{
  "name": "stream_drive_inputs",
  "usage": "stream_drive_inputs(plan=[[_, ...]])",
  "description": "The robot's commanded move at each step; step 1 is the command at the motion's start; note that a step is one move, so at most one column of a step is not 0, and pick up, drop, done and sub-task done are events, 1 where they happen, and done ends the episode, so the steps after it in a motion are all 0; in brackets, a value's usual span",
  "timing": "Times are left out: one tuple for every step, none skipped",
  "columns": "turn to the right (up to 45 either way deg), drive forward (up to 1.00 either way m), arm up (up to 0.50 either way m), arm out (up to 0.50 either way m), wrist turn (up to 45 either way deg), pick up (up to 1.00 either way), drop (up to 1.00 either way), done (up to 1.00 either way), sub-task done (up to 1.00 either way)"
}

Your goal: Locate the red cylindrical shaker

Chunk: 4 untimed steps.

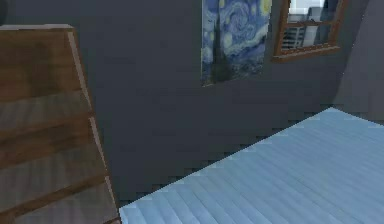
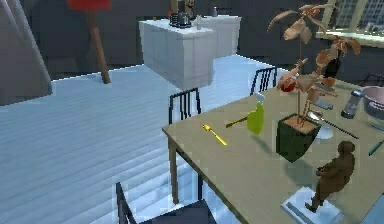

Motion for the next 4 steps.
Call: stream_drive_inputs(plan=[[0.0, 0.5, 0.0, 0.0, 0.0, 0.0, 0.0, 0.0, 0.0], [45.0, 0.0, 0.0, 0.0, 0.0, 0.0, 0.0, 0.0, 0.0], [6.0, 0.0, 0.0, 0.0, 0.0, 0.0, 0.0, 0.0, 0.0], [0.0, 0.45, 0.0, 0.0, 0.0, 0.0, 0.0, 0.0, 0.0]])
